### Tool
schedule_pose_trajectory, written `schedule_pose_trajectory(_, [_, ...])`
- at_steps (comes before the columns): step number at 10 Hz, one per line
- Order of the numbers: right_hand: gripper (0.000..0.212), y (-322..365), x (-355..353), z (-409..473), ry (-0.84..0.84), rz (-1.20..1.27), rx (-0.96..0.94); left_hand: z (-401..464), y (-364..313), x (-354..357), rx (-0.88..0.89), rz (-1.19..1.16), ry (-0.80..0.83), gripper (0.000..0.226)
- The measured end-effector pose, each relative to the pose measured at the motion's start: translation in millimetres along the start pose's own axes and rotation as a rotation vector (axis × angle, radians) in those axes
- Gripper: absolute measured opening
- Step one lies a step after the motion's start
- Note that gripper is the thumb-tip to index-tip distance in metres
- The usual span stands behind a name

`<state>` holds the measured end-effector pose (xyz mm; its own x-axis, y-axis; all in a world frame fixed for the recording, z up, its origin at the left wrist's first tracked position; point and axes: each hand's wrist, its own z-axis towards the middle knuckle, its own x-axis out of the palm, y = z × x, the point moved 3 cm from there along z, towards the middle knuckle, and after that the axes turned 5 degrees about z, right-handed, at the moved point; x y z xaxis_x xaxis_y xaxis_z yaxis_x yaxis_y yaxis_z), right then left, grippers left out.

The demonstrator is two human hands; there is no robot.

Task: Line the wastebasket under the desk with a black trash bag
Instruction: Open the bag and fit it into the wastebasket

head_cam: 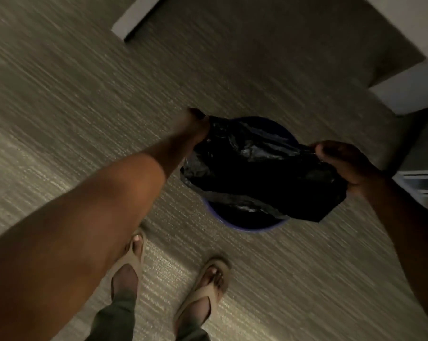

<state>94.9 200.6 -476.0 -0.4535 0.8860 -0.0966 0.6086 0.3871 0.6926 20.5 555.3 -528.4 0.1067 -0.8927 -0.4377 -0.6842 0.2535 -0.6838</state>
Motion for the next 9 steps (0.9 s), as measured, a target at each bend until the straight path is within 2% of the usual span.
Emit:
schedule_pose_trajectory(1, [0.036,-1.4,-3.0,11.9,-0.002,-0.015,0.036,26.7,7.1,7.7,0.008,0.038,-0.103,0.028])
schedule_pose_trajectory(2, [0.014,1.1,-8.1,22.9,-0.044,0.086,-0.008,37.0,2.0,10.3,0.009,0.156,-0.171,0.026])
schedule_pose_trajectory(3, [0.037,-1.3,-16.4,41.1,-0.061,0.107,-0.046,46.2,-1.1,18.0,0.091,0.287,-0.210,0.020])
schedule_pose_trajectory(4, [0.055,-5.8,-16.1,55.3,-0.146,-0.115,-0.074,46.6,-11.6,24.0,0.270,0.481,-0.204,0.019])
schedule_pose_trajectory(5, [0.038,-2.1,-7.5,65.8,-0.286,-0.270,-0.139,46.0,-14.4,32.4,0.451,0.622,-0.145,0.025])
schedule_pose_trajectory(6, [0.040,3.3,-1.8,78.7,-0.401,-0.530,-0.198,44.0,-15.0,37.7,0.536,0.655,-0.070,0.028])
schedule_pose_trajectory(7, [0.042,6.7,1.2,86.6,-0.420,-0.790,-0.234,43.5,-16.5,39.6,0.652,0.706,-0.055,0.036])
schedule_pose_trajectory(8, [0.043,2.6,4.0,94.6,-0.391,-0.908,-0.217,52.3,-12.1,42.8,0.553,0.771,-0.012,0.040])
schedule_pose_trajectory(9, [0.042,-10.8,11.7,99.3,-0.312,-0.822,-0.048,57.3,-0.1,45.1,0.206,0.579,0.087,0.038])
